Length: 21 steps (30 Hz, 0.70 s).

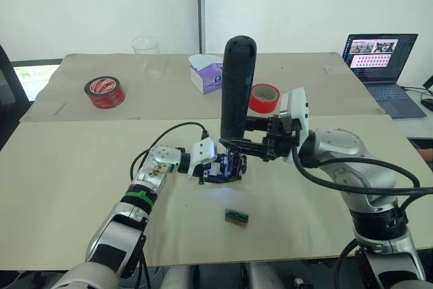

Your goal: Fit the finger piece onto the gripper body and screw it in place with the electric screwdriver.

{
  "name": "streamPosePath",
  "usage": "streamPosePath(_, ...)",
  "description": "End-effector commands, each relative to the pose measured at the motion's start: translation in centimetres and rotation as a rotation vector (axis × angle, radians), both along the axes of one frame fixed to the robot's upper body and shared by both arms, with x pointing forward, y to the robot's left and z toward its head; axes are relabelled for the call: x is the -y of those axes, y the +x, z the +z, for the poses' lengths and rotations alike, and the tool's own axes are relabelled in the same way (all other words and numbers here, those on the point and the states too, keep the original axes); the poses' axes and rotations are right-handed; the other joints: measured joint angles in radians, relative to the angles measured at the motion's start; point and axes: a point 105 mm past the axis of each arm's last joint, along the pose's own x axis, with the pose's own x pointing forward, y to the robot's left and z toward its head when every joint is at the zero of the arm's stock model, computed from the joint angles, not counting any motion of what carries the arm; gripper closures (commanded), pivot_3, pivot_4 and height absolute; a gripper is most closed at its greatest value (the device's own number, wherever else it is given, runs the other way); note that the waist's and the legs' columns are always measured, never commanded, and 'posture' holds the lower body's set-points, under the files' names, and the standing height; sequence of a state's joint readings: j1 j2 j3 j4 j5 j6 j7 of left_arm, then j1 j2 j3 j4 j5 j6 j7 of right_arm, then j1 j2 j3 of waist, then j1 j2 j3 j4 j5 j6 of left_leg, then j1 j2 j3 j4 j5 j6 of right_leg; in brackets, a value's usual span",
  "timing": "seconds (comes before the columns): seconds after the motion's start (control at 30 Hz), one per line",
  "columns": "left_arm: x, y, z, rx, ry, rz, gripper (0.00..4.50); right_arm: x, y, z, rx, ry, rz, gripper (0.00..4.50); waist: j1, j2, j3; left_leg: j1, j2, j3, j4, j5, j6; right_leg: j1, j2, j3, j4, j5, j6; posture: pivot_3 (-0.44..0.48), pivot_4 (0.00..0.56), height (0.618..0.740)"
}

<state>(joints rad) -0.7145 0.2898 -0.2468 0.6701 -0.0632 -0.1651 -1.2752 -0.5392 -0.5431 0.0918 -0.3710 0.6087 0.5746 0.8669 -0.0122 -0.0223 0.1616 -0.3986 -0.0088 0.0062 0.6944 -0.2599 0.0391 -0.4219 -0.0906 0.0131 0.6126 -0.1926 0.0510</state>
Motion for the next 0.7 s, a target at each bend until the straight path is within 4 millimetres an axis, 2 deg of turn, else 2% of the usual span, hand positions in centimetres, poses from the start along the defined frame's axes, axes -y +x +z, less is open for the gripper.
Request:
streamPosePath(0.03, 0.3, -0.1, 0.5, 0.013, -0.006, -0.029, 2.22, 0.6, 0.8, -3.9, -0.128, -0.12, -0.048, 2.61, 0.0, 0.0, 0.0, 0.0, 0.0, 0.0, 0.0, 0.0, 0.0, 0.0, 0.0, 0.0, 0.0, 0.0, 0.0, 0.0, 0.15, 0.74)
streamPosePath(0.17, 0.4, -0.1, 0.4, 0.012, -0.006, -0.029, 2.22, 0.6, 0.8, -3.2, -0.089, -0.114, -0.042, 2.61, 0.001, 0.0, 0.0, 0.0, 0.0, 0.0, 0.0, 0.0, 0.0, 0.0, 0.0, 0.0, 0.0, 0.0, 0.0, 0.0, 0.15, 0.74)
streamPosePath(0.3, 0.5, -0.3, 0.1, 0.006, -0.004, -0.034, 2.22, 0.2, 0.2, 1.6, 0.046, -0.004, 0.009, 2.61, 0.001, 0.0, 0.0, 0.0, 0.0, 0.0, 0.0, 0.0, 0.0, 0.0, 0.0, 0.0, 0.0, 0.0, 0.0, 0.0, 0.15, 0.74)
streamPosePath(0.43, 0.6, -0.6, -0.3, -0.004, -0.002, -0.04, 2.22, -0.3, -1.5, 6.5, 0.163, 0.132, 0.101, 2.61, 0.001, 0.0, 0.0, -0.003, 0.0, 0.0, 0.0, 0.0, 0.0, -0.003, 0.0, 0.0, 0.0, 0.0, 0.0, 0.0, 0.15, 0.74)
streamPosePath(0.5, 0.6, -0.8, -0.5, -0.01, 0.0, -0.043, 2.22, -0.4, -2.4, 8.3, 0.193, 0.173, 0.142, 2.61, 0.002, 0.0, 0.001, -0.006, -0.001, 0.0, 0.001, 0.0, 0.0, -0.005, -0.001, 0.0, 0.001, 0.0, 0.0, 0.0, 0.15, 0.74)
streamPosePath(0.6, 0.6, -0.9, -0.8, -0.015, 0.002, -0.045, 2.22, -0.5, -3.5, 9.5, 0.202, 0.188, 0.187, 2.61, 0.003, 0.0, 0.001, -0.006, -0.001, 0.0, 0.0, 0.0, 0.0, -0.005, -0.001, 0.0, 0.0, 0.0, 0.0, 0.0, 0.15, 0.74)
streamPosePath(0.7, 0.6, -0.8, -0.8, -0.012, 0.002, -0.038, 2.22, -0.7, -4.4, 9.0, 0.157, 0.18, 0.253, 2.61, 0.003, 0.0, 0.001, -0.006, 0.0, -0.002, 0.0, 0.0, 0.0, -0.004, -0.001, -0.002, 0.0, 0.0, 0.0, 0.0, 0.15, 0.74)
